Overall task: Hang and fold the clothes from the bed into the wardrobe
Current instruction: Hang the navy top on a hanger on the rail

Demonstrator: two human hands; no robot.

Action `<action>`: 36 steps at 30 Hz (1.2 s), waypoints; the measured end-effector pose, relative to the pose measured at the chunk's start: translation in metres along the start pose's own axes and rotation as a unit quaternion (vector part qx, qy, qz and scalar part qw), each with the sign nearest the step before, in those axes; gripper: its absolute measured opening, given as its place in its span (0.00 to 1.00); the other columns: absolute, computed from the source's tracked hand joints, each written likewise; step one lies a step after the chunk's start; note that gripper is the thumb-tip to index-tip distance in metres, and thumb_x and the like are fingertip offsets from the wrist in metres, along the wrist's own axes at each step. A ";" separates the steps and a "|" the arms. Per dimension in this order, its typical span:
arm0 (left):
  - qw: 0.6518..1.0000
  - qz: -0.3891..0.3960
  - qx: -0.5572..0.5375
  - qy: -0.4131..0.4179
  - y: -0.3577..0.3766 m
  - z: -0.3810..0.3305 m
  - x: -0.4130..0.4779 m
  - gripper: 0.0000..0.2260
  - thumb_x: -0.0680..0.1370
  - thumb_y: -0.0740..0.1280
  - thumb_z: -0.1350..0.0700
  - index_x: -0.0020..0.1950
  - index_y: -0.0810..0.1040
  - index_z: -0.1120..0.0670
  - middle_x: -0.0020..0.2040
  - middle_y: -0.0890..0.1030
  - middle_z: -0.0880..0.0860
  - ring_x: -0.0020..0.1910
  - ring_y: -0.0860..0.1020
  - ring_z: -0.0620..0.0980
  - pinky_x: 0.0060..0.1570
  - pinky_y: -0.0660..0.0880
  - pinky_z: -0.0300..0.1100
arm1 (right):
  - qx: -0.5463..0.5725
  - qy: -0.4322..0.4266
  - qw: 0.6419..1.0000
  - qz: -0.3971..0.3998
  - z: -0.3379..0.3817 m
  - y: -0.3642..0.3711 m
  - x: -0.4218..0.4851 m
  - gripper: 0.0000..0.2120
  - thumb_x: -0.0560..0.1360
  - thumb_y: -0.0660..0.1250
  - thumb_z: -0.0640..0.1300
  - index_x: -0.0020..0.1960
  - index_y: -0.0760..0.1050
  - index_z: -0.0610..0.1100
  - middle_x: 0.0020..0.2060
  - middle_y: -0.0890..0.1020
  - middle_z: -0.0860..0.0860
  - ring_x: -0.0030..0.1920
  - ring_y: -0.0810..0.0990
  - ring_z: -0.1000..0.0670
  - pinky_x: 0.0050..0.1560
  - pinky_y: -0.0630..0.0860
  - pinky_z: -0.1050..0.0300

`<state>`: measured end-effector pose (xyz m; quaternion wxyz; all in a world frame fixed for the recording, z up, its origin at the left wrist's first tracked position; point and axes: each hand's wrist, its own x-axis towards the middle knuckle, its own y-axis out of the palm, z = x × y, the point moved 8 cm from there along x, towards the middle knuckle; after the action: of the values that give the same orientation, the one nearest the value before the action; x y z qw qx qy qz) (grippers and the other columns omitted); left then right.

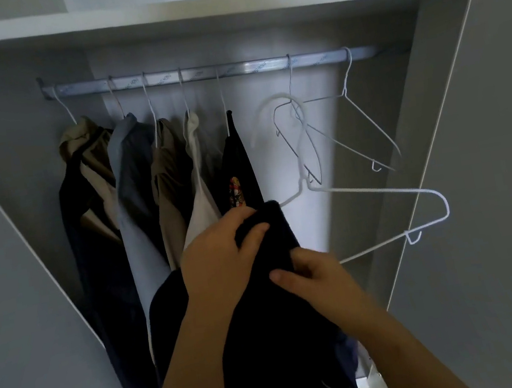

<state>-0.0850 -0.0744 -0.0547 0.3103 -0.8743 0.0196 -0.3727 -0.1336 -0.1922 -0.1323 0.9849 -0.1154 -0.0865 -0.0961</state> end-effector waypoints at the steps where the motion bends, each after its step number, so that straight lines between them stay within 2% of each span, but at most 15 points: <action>1: 1.000 -0.012 0.002 -0.010 -0.006 0.005 0.001 0.10 0.75 0.68 0.52 0.55 0.80 0.52 0.47 0.83 0.50 0.42 0.76 0.44 0.37 0.61 0.30 | -0.002 0.029 0.999 0.045 -0.009 0.005 -0.003 0.14 0.72 0.69 0.46 0.29 0.73 0.53 0.24 0.74 0.59 0.26 0.72 0.63 0.29 0.67 0.72; 4: 0.998 -0.059 0.007 -0.037 -0.030 0.023 0.008 0.11 0.74 0.68 0.52 0.55 0.80 0.53 0.47 0.82 0.49 0.42 0.73 0.42 0.36 0.61 0.30 | -0.178 0.145 0.961 0.152 -0.060 0.014 -0.020 0.11 0.74 0.67 0.54 0.34 0.77 0.56 0.27 0.77 0.58 0.33 0.77 0.59 0.41 0.70 0.68; 6: 0.998 -0.058 0.024 -0.029 -0.043 0.031 0.015 0.11 0.74 0.68 0.51 0.55 0.80 0.53 0.44 0.80 0.47 0.41 0.73 0.42 0.37 0.62 0.30 | -0.361 0.174 0.904 0.150 -0.090 0.000 -0.027 0.13 0.74 0.62 0.61 0.40 0.76 0.53 0.31 0.75 0.58 0.40 0.77 0.57 0.58 0.64 0.57; 8: 0.998 -0.038 0.043 -0.029 -0.052 0.041 0.019 0.11 0.74 0.67 0.50 0.55 0.80 0.51 0.42 0.79 0.45 0.40 0.76 0.45 0.41 0.69 0.38 | -0.454 0.179 0.866 0.110 -0.098 -0.017 -0.027 0.16 0.73 0.58 0.64 0.42 0.73 0.53 0.32 0.73 0.59 0.43 0.74 0.57 0.65 0.55 0.49; 11: 0.998 -0.021 0.041 -0.035 -0.065 0.058 0.020 0.10 0.75 0.68 0.51 0.55 0.80 0.51 0.43 0.82 0.51 0.41 0.79 0.52 0.43 0.75 0.46 | -0.538 0.180 0.821 0.068 -0.099 -0.039 -0.025 0.15 0.73 0.58 0.63 0.48 0.75 0.55 0.35 0.71 0.58 0.56 0.71 0.53 0.64 0.54 0.47; 14: 0.999 0.000 0.042 -0.016 -0.072 0.065 0.019 0.10 0.75 0.69 0.53 0.54 0.81 0.52 0.43 0.80 0.47 0.42 0.79 0.50 0.44 0.73 0.44 | -0.591 0.185 0.785 0.026 -0.098 -0.058 -0.019 0.13 0.72 0.59 0.60 0.52 0.75 0.57 0.37 0.70 0.58 0.60 0.67 0.51 0.53 0.56 0.51; 17: 0.998 0.017 0.056 0.000 -0.077 0.071 0.014 0.10 0.73 0.70 0.58 0.55 0.81 0.54 0.44 0.80 0.47 0.44 0.78 0.48 0.46 0.70 0.39 | -0.612 0.153 0.775 -0.046 -0.086 -0.069 -0.013 0.11 0.72 0.59 0.58 0.52 0.74 0.58 0.42 0.75 0.61 0.59 0.67 0.51 0.46 0.52 0.54; 20: 0.995 0.032 0.083 0.036 -0.081 0.072 0.009 0.12 0.71 0.72 0.62 0.54 0.82 0.57 0.45 0.83 0.54 0.42 0.79 0.44 0.42 0.66 0.29 | -0.607 0.113 0.781 -0.097 -0.078 -0.074 -0.007 0.10 0.72 0.61 0.57 0.50 0.73 0.57 0.50 0.76 0.62 0.58 0.68 0.50 0.48 0.55 0.55; 23: 0.986 0.072 0.128 0.075 -0.078 0.076 0.002 0.12 0.70 0.74 0.63 0.52 0.83 0.56 0.42 0.85 0.54 0.38 0.82 0.51 0.40 0.69 0.31 | -0.574 0.102 0.801 -0.135 -0.073 -0.079 -0.004 0.08 0.70 0.64 0.57 0.46 0.75 0.55 0.46 0.78 0.59 0.57 0.70 0.49 0.49 0.57 0.56; 26: 0.984 0.100 0.125 0.079 -0.076 0.084 -0.006 0.12 0.69 0.75 0.60 0.52 0.83 0.55 0.41 0.85 0.53 0.37 0.80 0.42 0.37 0.67 0.24 | -0.559 0.093 0.806 -0.172 -0.068 -0.085 -0.007 0.08 0.70 0.66 0.55 0.45 0.79 0.54 0.40 0.81 0.54 0.53 0.75 0.47 0.48 0.59 0.57; 28: 0.984 0.117 0.106 0.079 -0.072 0.088 -0.011 0.12 0.69 0.74 0.59 0.52 0.83 0.54 0.40 0.85 0.51 0.45 0.77 0.42 0.34 0.65 0.23 | -0.554 0.083 0.808 -0.182 -0.066 -0.085 -0.008 0.07 0.70 0.67 0.52 0.44 0.81 0.50 0.39 0.83 0.51 0.50 0.78 0.45 0.47 0.64 0.56; 30: 0.985 0.126 0.096 0.074 -0.070 0.093 -0.013 0.14 0.69 0.75 0.62 0.53 0.83 0.53 0.40 0.83 0.45 0.47 0.76 0.41 0.37 0.67 0.24 | -0.547 0.086 0.809 -0.196 -0.064 -0.088 -0.008 0.07 0.69 0.69 0.48 0.44 0.81 0.46 0.38 0.83 0.46 0.48 0.78 0.41 0.44 0.64 0.55; 32: 0.984 0.130 0.098 0.075 -0.070 0.096 -0.012 0.11 0.71 0.73 0.60 0.53 0.83 0.52 0.40 0.80 0.41 0.43 0.78 0.40 0.35 0.68 0.26 | -0.520 0.087 0.821 -0.218 -0.063 -0.092 -0.009 0.05 0.67 0.70 0.42 0.41 0.80 0.40 0.36 0.82 0.42 0.45 0.78 0.38 0.41 0.62 0.55; 33: 0.979 0.141 0.117 0.091 -0.069 0.093 -0.013 0.09 0.73 0.71 0.55 0.52 0.83 0.51 0.39 0.81 0.42 0.37 0.80 0.41 0.32 0.72 0.29 | -0.501 0.080 0.831 -0.228 -0.061 -0.094 -0.010 0.04 0.66 0.71 0.39 0.39 0.80 0.38 0.34 0.81 0.41 0.43 0.78 0.37 0.40 0.63 0.54; 36: 0.957 0.188 0.178 0.130 -0.055 0.089 -0.021 0.17 0.72 0.59 0.45 0.47 0.85 0.50 0.36 0.84 0.49 0.31 0.82 0.48 0.28 0.78 0.42 | -0.453 0.035 0.857 -0.243 -0.049 -0.096 -0.008 0.05 0.62 0.72 0.32 0.38 0.79 0.36 0.32 0.81 0.41 0.39 0.77 0.38 0.38 0.65 0.55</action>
<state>-0.0517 0.0230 -0.0844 0.5204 -0.7293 0.1569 -0.4155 -0.1545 -0.2940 -0.1607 0.7712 -0.5211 -0.0240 -0.3648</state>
